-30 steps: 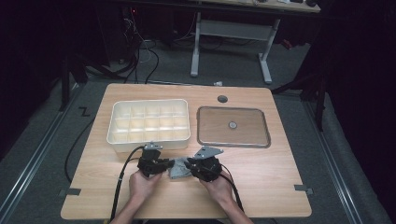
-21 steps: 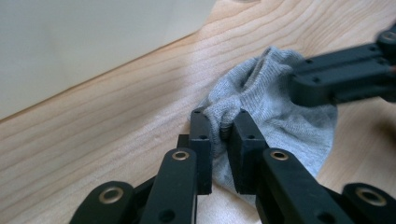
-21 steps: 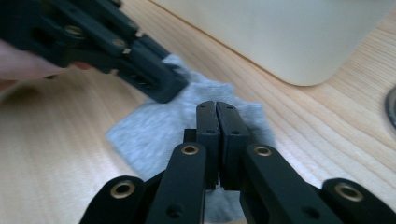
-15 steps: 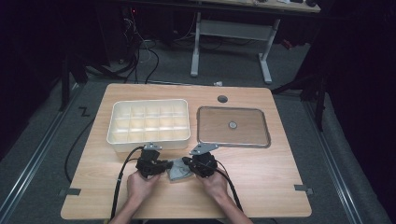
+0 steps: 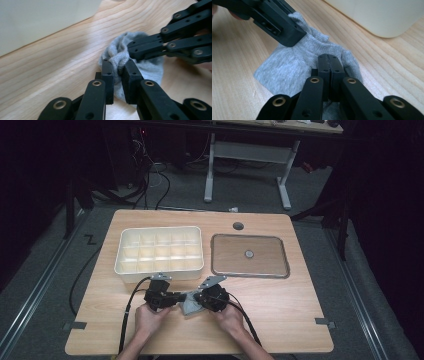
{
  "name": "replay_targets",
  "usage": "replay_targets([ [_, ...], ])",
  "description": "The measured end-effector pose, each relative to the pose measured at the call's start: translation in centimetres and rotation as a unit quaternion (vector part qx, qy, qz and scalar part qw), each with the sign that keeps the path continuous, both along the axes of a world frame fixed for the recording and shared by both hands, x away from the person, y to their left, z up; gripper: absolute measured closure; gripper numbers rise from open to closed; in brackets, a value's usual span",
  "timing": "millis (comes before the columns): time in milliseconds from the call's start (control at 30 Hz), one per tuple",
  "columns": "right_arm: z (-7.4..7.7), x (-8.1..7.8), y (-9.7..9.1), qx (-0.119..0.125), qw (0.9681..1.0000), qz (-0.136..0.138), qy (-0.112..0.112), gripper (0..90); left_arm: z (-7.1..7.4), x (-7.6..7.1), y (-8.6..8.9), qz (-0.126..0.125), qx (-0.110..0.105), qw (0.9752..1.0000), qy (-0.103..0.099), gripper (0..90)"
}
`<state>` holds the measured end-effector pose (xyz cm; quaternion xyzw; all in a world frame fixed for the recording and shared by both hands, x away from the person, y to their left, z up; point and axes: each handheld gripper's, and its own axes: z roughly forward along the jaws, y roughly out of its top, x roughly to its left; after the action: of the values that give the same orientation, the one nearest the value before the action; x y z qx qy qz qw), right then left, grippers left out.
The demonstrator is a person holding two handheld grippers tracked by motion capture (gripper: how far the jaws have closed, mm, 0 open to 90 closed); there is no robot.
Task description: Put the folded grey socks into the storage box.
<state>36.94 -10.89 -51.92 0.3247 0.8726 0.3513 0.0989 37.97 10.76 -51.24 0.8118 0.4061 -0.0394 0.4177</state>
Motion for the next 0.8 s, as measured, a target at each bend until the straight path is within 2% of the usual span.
replay_targets([
  [100, -0.1, 0.1, -0.1, 0.007, 1.0, -0.001, 0.005, 90.0, 0.3, -0.2, 0.0, -0.002, -0.014, 0.9999, -0.001, 81.2],
  [333, -0.1, 0.0, 0.3, 0.005, 1.0, 0.0, 0.005, 90.0, 0.5, -0.1, -0.2, -0.006, -0.04, 0.9992, -0.003, 81.2],
  [433, -0.1, 0.1, 0.5, 0.006, 1.0, 0.003, 0.007, 90.0, 1.0, 0.0, -0.9, -0.013, -0.034, 0.9993, -0.014, 81.2],
  [533, 0.0, 0.0, 0.6, 0.004, 0.9999, 0.002, 0.01, 90.0, 1.1, 0.2, -1.4, -0.016, -0.031, 0.9992, -0.017, 81.4],
  [700, -0.1, 0.1, 0.6, 0.009, 0.9999, 0.002, 0.012, 90.0, 1.0, 0.5, -1.5, -0.011, -0.041, 0.9988, -0.023, 81.7],
  [800, 0.0, -0.3, 1.2, 0.003, 0.9999, 0.006, 0.008, 90.0, 0.9, 0.4, -1.5, -0.005, -0.044, 0.9987, -0.025, 82.0],
])
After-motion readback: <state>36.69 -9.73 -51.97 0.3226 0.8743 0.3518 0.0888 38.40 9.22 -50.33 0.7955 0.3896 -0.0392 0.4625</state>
